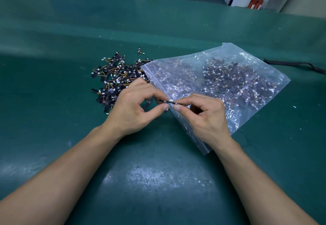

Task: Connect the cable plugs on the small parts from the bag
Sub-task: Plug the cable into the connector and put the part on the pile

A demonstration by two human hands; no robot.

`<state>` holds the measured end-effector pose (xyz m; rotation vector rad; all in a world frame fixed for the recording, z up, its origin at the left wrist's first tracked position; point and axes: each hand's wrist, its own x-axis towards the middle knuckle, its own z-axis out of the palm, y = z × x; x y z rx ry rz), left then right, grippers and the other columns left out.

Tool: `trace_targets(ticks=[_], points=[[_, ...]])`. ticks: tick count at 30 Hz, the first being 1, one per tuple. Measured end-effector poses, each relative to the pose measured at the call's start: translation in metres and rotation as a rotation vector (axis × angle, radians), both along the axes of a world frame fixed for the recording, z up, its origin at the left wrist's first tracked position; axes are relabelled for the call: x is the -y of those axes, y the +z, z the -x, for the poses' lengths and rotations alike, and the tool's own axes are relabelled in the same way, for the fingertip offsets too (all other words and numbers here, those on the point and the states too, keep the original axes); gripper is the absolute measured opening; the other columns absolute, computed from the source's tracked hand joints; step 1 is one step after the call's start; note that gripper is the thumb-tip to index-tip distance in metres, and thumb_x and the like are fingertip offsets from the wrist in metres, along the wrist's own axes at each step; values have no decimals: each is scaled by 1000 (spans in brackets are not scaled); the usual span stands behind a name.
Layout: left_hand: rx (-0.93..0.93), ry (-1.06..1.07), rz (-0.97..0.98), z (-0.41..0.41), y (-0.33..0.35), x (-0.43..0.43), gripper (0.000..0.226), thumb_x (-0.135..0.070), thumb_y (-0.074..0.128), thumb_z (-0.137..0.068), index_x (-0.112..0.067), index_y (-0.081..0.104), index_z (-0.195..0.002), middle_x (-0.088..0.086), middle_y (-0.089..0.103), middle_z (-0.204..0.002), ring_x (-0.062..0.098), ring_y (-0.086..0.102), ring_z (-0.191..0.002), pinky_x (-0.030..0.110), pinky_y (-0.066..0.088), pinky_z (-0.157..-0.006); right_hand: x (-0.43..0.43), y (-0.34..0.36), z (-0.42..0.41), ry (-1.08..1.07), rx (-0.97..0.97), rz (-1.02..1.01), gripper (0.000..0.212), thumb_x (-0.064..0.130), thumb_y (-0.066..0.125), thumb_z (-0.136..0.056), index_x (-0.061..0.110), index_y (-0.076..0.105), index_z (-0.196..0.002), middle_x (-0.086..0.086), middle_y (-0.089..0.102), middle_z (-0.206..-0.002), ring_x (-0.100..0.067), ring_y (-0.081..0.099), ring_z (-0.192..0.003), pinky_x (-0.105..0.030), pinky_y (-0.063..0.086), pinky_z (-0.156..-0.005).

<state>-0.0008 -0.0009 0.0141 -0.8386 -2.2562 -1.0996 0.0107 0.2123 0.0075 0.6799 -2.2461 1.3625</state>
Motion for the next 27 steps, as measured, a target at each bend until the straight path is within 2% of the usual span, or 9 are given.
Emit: trace_targets(ticks=[5,12,16,19,22,27], points=[[-49,20,-5,0,1,-1,12,-25,73,-88,-14,76,-83,-9,69,-78,18,54,-78,25,46,-74,2,1,-2,-43,19,-23,10,17,84,-81,22,78,-86,19,67,-75,-8,48,-48,-10,35,-55],[37,5,8,-1,1,1,14,-30,73,-85,-17,76,-89,-9,69,-82,19,55,-83,29,47,-74,3,1,-3,-27,15,-15,2,16,80,-86,17,79,-85,17,67,-73,-4,48,-52,-11,34,-55],[30,3,6,-2,2,1,8,-25,73,-87,-19,74,-83,-13,67,-79,18,53,-81,29,46,-72,4,1,-4,-27,35,-25,3,16,81,-85,18,79,-87,15,68,-74,-9,47,-50,-12,35,-55],[2,16,-1,-1,3,1,5,-19,76,-86,-17,74,-82,-18,64,-79,17,54,-81,28,47,-72,5,2,-4,-43,69,-11,11,17,80,-84,21,78,-94,20,68,-75,-11,46,-48,-11,34,-54],[18,12,6,-2,3,2,4,-16,78,-85,-16,75,-83,-18,64,-80,18,54,-80,30,47,-71,5,2,-4,-47,43,-45,6,12,76,-88,18,78,-87,28,63,-71,-6,44,-49,-9,32,-55],[62,-15,15,-4,5,2,13,-28,73,-86,-16,75,-89,-11,69,-83,19,54,-84,28,46,-73,5,3,-5,-48,40,-40,8,12,73,-89,17,76,-84,27,63,-71,-6,44,-50,-9,32,-55]])
